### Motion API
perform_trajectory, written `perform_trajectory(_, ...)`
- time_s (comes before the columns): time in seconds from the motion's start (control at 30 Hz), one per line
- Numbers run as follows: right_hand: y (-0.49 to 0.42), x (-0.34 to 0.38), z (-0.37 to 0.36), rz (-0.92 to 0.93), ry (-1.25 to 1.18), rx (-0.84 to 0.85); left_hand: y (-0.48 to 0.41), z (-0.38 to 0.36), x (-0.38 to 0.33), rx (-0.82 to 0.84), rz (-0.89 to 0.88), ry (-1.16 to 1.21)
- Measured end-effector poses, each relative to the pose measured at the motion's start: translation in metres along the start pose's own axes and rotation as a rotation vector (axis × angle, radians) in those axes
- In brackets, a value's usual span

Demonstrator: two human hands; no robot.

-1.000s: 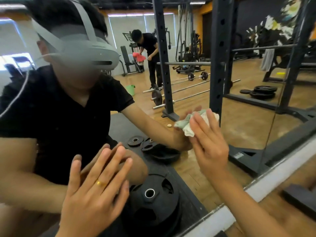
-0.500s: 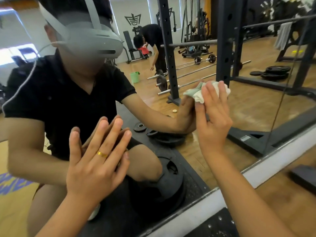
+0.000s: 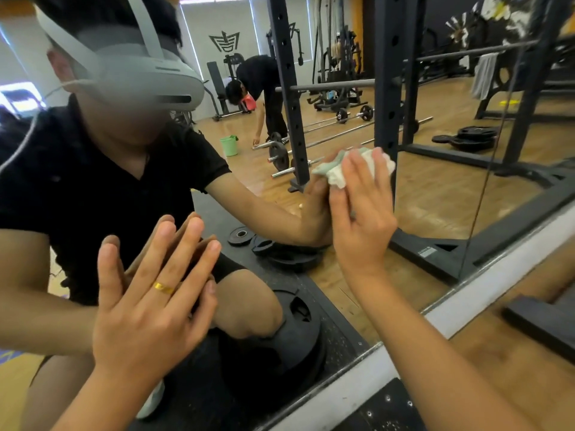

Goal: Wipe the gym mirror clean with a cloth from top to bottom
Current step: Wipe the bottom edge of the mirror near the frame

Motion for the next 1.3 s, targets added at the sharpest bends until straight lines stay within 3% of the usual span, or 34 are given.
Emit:
perform_trajectory(0.13, -0.01, -0.026, 0.018, 0.205, 0.074, 0.145, 0.0, 0.001, -0.001, -0.001, -0.003, -0.007)
perform_trajectory(0.27, -0.04, -0.06, 0.026, -0.24, 0.065, -0.029, 0.001, 0.001, -0.001, 0.004, -0.003, -0.026)
perform_trajectory(0.33, -0.037, -0.055, 0.024, -0.319, 0.059, -0.063, 0.001, 0.0, -0.001, 0.0, -0.006, -0.043)
perform_trajectory(0.53, -0.006, -0.042, 0.03, 0.06, 0.099, 0.157, 0.001, -0.001, -0.001, -0.021, -0.003, -0.066)
perform_trajectory(0.77, -0.025, -0.046, 0.023, -0.244, 0.056, -0.024, 0.0, -0.001, 0.0, -0.009, -0.023, -0.094)
perform_trajectory(0.97, -0.005, -0.051, 0.024, -0.061, 0.06, 0.07, -0.002, 0.001, -0.001, -0.004, -0.036, -0.105)
perform_trajectory(1.1, -0.005, -0.05, 0.025, -0.088, 0.022, 0.083, -0.012, 0.011, -0.006, -0.014, -0.015, 0.235)
perform_trajectory(1.17, -0.005, -0.054, 0.025, -0.072, 0.037, 0.098, -0.032, 0.018, -0.031, 0.01, -0.1, 0.372)
perform_trajectory(1.3, -0.006, -0.058, 0.027, -0.042, 0.066, 0.086, -0.105, 0.004, -0.083, 0.064, -0.243, 0.314)
Point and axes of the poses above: each hand's wrist, its own y-axis away from the middle knuckle, its own z-axis out of the back of the hand, x = y × z, the point moved 1 cm from there along -y, towards the middle knuckle, and after that the axes turned 4 degrees about y, right-handed, at the moved point
